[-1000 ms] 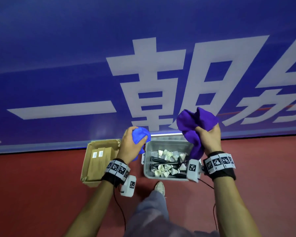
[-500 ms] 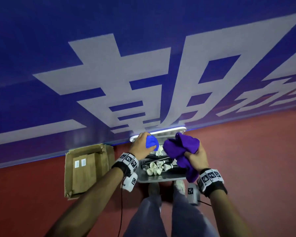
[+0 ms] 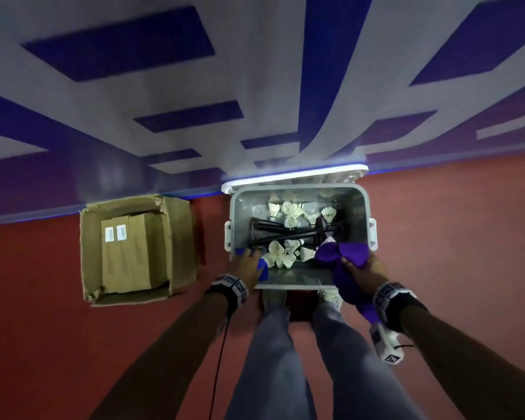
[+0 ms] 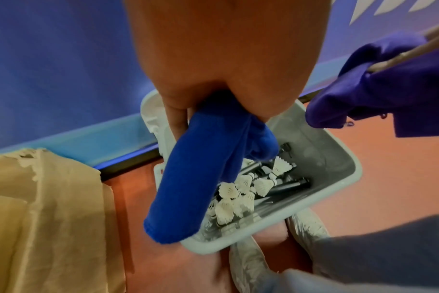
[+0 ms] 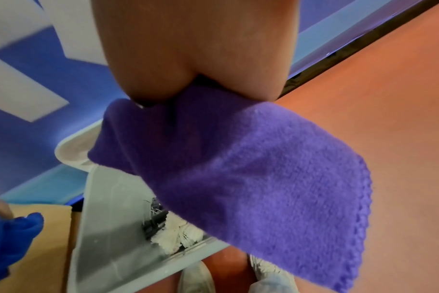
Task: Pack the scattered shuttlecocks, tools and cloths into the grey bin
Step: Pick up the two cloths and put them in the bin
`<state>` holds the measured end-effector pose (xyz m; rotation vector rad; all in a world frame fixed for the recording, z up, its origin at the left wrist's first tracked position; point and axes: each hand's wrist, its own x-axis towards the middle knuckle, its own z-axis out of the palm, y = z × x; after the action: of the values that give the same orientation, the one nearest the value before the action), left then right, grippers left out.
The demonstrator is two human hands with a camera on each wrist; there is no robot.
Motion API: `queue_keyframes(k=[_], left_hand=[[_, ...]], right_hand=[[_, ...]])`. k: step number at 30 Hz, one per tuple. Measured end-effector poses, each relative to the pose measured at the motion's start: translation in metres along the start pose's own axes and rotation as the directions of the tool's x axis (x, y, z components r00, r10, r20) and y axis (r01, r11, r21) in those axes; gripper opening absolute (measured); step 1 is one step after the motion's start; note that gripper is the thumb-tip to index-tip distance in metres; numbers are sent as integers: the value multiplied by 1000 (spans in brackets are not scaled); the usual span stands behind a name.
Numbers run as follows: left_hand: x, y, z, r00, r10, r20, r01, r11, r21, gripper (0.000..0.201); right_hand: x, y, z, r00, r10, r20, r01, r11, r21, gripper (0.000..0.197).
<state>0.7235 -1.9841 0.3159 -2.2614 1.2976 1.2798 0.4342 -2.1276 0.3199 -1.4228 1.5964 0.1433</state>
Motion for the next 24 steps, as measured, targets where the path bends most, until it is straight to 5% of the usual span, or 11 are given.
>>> queue_keyframes(k=[5, 10, 16, 24], left_hand=[[37, -15, 58, 1000, 22, -8, -21, 999, 35, 40], [70, -14, 76, 1000, 26, 11, -27, 997, 76, 54], [72, -16, 77, 998, 14, -54, -14, 1000, 11, 70], [33, -3, 30, 995, -3, -101, -8, 994, -107, 74]], right_hand=[[50, 23, 35, 998, -17, 63, 24, 995, -101, 57], [102, 36, 64, 988, 36, 151, -17, 992, -128, 114], [110, 22, 69, 987, 80, 141, -23, 930, -368, 81], [59, -6, 30, 991, 67, 116, -26, 946, -322, 61]])
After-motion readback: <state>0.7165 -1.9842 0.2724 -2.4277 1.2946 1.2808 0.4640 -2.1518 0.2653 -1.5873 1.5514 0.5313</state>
